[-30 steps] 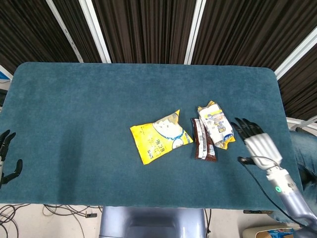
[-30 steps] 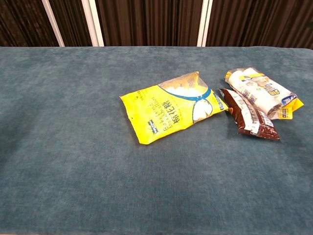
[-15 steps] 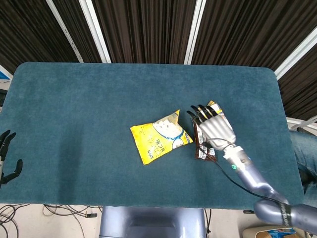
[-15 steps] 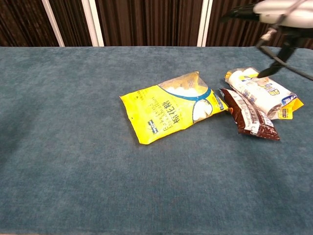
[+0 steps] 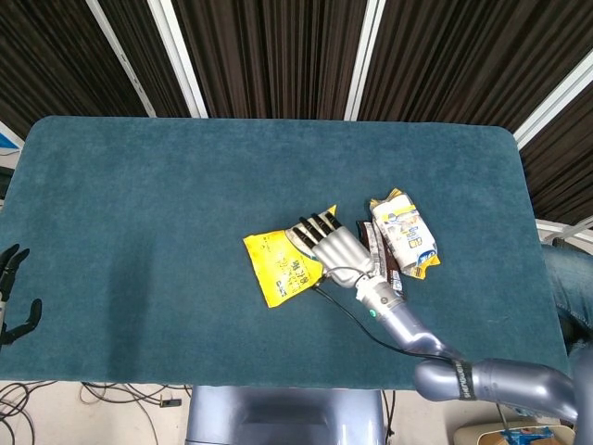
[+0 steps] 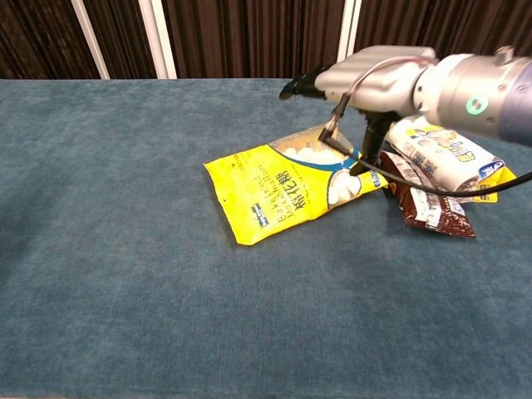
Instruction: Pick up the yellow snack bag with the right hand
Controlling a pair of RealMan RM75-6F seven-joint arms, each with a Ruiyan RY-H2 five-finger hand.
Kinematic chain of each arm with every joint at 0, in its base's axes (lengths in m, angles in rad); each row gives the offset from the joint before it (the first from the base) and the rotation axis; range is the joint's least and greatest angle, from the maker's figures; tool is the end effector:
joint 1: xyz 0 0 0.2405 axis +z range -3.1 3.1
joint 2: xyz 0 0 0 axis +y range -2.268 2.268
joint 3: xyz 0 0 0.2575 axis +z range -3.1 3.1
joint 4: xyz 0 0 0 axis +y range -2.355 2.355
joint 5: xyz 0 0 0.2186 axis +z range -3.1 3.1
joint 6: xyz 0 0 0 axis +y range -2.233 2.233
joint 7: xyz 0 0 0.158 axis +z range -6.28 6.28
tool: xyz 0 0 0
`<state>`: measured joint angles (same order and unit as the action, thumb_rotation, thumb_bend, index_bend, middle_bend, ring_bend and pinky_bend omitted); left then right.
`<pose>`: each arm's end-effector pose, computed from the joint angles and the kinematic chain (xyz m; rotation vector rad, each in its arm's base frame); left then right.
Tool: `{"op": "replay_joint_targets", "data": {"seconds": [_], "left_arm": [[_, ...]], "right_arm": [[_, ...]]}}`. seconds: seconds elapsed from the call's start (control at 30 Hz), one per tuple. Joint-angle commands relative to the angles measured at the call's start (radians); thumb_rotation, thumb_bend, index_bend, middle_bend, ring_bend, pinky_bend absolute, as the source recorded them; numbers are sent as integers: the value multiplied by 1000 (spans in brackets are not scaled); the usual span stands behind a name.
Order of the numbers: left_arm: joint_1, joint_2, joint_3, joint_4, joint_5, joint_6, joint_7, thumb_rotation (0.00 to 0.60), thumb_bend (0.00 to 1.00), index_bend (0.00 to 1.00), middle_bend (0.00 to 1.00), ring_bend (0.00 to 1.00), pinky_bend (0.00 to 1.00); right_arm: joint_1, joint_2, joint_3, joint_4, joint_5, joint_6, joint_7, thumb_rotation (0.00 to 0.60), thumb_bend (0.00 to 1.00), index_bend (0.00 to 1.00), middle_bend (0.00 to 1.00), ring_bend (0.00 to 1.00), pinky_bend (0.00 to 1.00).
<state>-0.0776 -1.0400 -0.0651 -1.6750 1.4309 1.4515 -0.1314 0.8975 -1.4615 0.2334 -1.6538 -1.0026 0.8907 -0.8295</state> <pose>-0.3206 0.1960 0.1729 -1.2853 -1.0331 -0.9507 -0.0668 -0.3648 -0.0150 2.0791 -0.4652 0.7770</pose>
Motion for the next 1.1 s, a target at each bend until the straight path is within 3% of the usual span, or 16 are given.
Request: {"op": "replay_joint_targets", "data": {"seconds": [0.03,0.5,1.1], "left_arm": [[-2,3,-1,0,-4,-5,-3,600,471,20,0,30,10],[-5,5,-3,-4,-8,-11,-7,600,471,20,0,30,10],[-6,0,-1,-2,-6,-9,13,600,471,19,0,30,10]], "right_arm": [[40,-49,-14,44,45,10,-48,600,162,0,0,0,130],[143,-154,-41,179,203,-20,-98,600,162,0,0,0,129],[192,-244,-87,328,246,-9,-111,600,162,0,0,0,130]]}}
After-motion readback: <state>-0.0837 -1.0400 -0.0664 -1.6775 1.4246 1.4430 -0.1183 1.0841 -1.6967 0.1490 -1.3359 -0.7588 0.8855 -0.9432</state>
